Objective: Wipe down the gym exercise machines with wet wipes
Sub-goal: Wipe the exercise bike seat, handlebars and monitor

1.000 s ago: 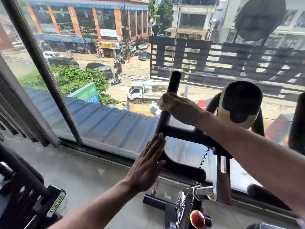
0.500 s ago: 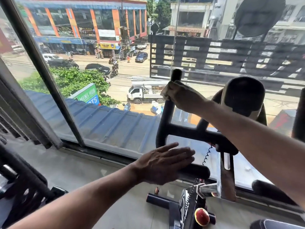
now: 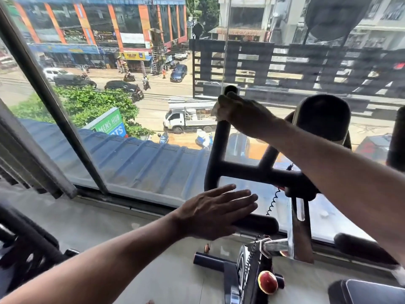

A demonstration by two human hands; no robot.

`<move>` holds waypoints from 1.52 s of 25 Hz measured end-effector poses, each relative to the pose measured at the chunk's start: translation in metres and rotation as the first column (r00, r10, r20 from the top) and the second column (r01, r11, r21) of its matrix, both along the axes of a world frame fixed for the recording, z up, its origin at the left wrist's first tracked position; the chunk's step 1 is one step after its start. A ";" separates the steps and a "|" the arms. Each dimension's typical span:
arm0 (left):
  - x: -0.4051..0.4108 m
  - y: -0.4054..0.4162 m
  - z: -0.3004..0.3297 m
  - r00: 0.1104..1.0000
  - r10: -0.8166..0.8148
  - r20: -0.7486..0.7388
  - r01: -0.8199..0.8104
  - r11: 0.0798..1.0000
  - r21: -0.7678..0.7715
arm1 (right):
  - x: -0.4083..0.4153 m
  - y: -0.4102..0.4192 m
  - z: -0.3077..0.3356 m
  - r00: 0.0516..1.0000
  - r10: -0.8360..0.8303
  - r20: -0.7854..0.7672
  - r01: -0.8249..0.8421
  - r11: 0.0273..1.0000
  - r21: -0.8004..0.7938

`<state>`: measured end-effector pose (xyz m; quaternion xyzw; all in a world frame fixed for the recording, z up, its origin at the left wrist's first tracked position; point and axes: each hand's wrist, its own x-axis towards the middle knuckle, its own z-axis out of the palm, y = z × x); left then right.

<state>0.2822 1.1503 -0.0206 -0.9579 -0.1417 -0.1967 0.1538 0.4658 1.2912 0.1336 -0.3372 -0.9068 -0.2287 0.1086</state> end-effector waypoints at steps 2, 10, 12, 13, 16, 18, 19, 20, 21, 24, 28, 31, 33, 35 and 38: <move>-0.001 -0.004 -0.004 0.999 0.007 0.047 -0.006 1.000 -0.031 | 0.005 0.012 0.014 0.995 -0.017 -0.100 0.022 0.998 0.051; -0.003 -0.008 -0.012 0.995 0.065 0.079 -0.061 0.997 -0.046 | -0.005 -0.032 -0.049 0.961 0.086 -0.262 -0.150 0.960 -0.237; -0.002 -0.011 -0.015 0.993 0.081 0.090 -0.077 0.996 -0.046 | -0.006 -0.045 -0.061 0.945 0.060 -0.322 -0.175 0.924 -0.340; -0.003 -0.013 -0.015 0.992 0.087 0.091 -0.083 0.996 -0.040 | -0.006 -0.051 -0.065 0.939 0.060 -0.339 -0.196 0.904 -0.381; -0.008 -0.015 -0.018 0.992 0.101 0.080 -0.099 0.995 -0.035 | -0.006 -0.057 -0.066 0.929 0.048 -0.367 -0.231 0.849 -0.476; -0.015 -0.014 -0.018 0.995 0.084 0.059 -0.081 0.995 -0.051 | -0.004 -0.060 -0.066 0.927 0.003 -0.375 -0.211 0.831 -0.514; -0.020 -0.014 -0.020 0.995 0.078 0.058 -0.074 0.995 -0.061 | -0.004 -0.062 -0.066 0.922 -0.008 -0.386 -0.209 0.831 -0.516; -0.024 -0.014 -0.022 0.995 0.076 0.064 -0.071 0.995 -0.076 | -0.003 -0.066 -0.064 0.916 -0.014 -0.401 -0.199 0.851 -0.485; -0.029 -0.012 -0.024 0.995 0.077 0.070 -0.070 0.993 -0.100 | -0.002 -0.065 -0.059 0.887 -0.043 -0.460 -0.175 0.890 -0.422; -0.035 0.009 -0.016 0.983 0.113 0.145 -0.079 0.973 -0.216 | 0.007 -0.032 -0.039 0.582 -0.260 -0.770 0.067 0.959 -0.274; -0.026 0.043 0.003 0.952 0.172 0.252 -0.086 0.943 -0.320 | -0.005 0.011 -0.011 0.224 -0.350 -0.910 0.122 0.936 -0.330; -0.025 0.045 -0.004 0.948 0.151 0.279 -0.056 0.946 -0.321 | -0.013 0.024 0.000 0.222 -0.361 -0.906 0.161 0.930 -0.331; -0.024 0.045 -0.005 0.945 0.143 0.293 -0.041 0.944 -0.328 | -0.010 0.031 0.012 0.244 -0.400 -0.884 0.053 0.915 -0.399; -0.023 0.044 -0.005 0.943 0.146 0.300 -0.038 0.941 -0.337 | -0.006 0.036 0.028 0.362 -0.423 -0.831 -0.095 0.870 -0.484; -0.026 0.050 -0.002 0.961 0.108 0.255 -0.023 0.949 -0.314 | 0.000 0.041 0.041 0.561 -0.405 -0.722 -0.130 0.819 -0.560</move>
